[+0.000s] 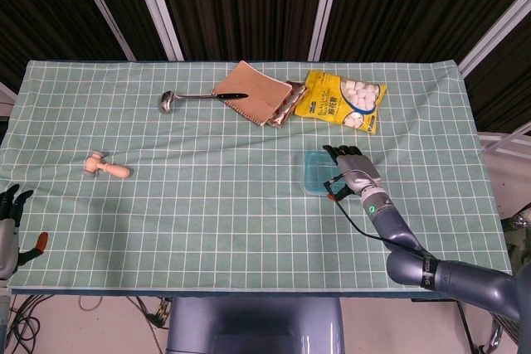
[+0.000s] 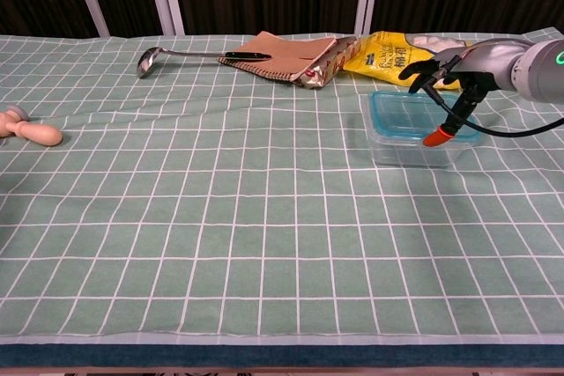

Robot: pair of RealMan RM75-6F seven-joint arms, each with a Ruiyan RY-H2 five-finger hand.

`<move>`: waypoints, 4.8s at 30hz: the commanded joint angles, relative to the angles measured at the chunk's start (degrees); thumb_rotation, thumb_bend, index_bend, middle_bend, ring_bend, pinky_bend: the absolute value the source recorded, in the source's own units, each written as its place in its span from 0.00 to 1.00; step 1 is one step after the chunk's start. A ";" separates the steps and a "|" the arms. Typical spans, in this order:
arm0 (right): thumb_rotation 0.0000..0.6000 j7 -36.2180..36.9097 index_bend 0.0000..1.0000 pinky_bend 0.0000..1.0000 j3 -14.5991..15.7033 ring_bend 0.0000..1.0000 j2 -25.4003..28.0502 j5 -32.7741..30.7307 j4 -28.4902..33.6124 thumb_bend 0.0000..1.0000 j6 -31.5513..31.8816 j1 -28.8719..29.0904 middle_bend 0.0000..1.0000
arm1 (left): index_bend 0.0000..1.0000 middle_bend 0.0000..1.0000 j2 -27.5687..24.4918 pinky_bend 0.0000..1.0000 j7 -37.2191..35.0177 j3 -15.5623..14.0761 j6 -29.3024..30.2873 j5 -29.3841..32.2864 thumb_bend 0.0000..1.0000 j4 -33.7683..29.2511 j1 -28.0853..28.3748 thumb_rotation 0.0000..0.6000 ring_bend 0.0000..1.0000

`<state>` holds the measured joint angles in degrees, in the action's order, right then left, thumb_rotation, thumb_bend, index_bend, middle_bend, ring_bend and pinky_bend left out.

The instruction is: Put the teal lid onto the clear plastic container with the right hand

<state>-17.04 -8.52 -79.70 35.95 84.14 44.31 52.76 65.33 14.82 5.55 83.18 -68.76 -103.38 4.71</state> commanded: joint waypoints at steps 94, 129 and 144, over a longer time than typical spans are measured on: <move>1.00 2.88 0.16 0.00 -5.35 0.00 5.14 6.22 11.94 0.29 10.89 -2.51 0.17 | 0.13 0.00 -0.45 0.00 -0.41 0.21 -0.73 0.78 0.35 -0.44 0.25 1.00 0.00; 1.00 1.39 0.58 0.00 -5.79 0.00 -3.85 6.54 0.67 0.57 7.02 -0.72 0.14 | 0.13 0.00 -1.00 0.00 -0.57 0.26 -1.49 2.00 0.35 -0.90 0.51 1.00 0.00; 1.00 2.47 0.60 0.00 -2.57 0.00 -6.31 11.92 -2.79 0.57 7.73 -3.79 0.01 | 0.13 0.00 -0.88 0.00 -0.18 0.33 -1.46 2.47 0.35 -0.76 0.62 1.00 0.00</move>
<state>-14.71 -11.26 -85.90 47.62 81.43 51.99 49.20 64.45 14.62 5.88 81.73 -66.30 -104.14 5.32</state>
